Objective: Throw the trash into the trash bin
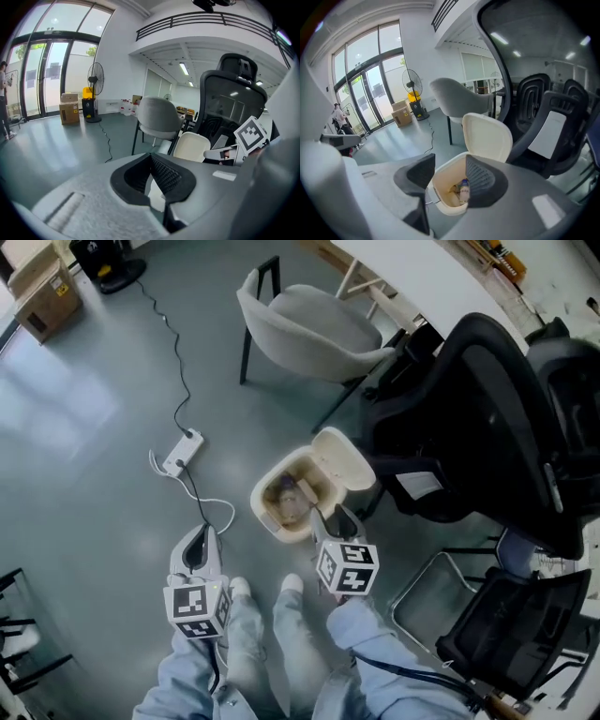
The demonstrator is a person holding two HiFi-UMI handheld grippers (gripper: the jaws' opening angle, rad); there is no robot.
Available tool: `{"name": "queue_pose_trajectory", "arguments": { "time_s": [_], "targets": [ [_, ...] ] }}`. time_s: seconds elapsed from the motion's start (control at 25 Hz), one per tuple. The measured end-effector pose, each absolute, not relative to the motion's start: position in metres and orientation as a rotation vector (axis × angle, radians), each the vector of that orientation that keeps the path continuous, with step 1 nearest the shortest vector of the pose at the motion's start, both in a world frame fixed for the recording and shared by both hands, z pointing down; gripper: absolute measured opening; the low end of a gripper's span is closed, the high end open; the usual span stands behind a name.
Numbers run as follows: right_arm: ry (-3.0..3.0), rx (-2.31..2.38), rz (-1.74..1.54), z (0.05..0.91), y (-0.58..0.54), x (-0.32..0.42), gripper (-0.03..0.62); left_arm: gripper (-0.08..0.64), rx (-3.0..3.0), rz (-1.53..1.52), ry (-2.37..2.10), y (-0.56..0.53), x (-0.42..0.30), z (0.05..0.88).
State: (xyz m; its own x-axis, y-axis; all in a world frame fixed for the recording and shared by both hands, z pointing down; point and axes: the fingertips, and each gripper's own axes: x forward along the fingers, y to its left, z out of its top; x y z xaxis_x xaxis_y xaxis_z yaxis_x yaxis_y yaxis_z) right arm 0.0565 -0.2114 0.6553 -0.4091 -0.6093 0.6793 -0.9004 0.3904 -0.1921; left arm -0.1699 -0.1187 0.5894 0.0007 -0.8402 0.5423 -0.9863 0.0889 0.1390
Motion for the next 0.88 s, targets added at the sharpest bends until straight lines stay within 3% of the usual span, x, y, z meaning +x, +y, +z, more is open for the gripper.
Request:
{"name": "queue_pose_trajectory", "arguments": {
  "time_s": [0.08, 0.4, 0.64, 0.88],
  "targets": [
    [-2.165, 1.285, 0.742, 0.625, -0.2, 0.055, 0.189, 0.01, 1.83, 0.369, -1.875, -0.123, -0.163, 0.561],
    [-2.238, 1.407, 0.733, 0.512, -0.171, 0.058, 0.01, 0.009, 1.913, 0.304, -1.844, -0.131, -0.147, 0.467],
    [-2.253, 1.477, 0.764, 0.439, -0.145, 0.07, 0.005, 0.009, 1.873, 0.165, -1.844, -0.112, -0.145, 0.399],
    [-2.257, 1.551, 0.594, 0.37, -0.147, 0.114, 0.005, 0.01, 2.035, 0.13, -1.881, -0.113, -0.138, 0.327]
  ]
}}
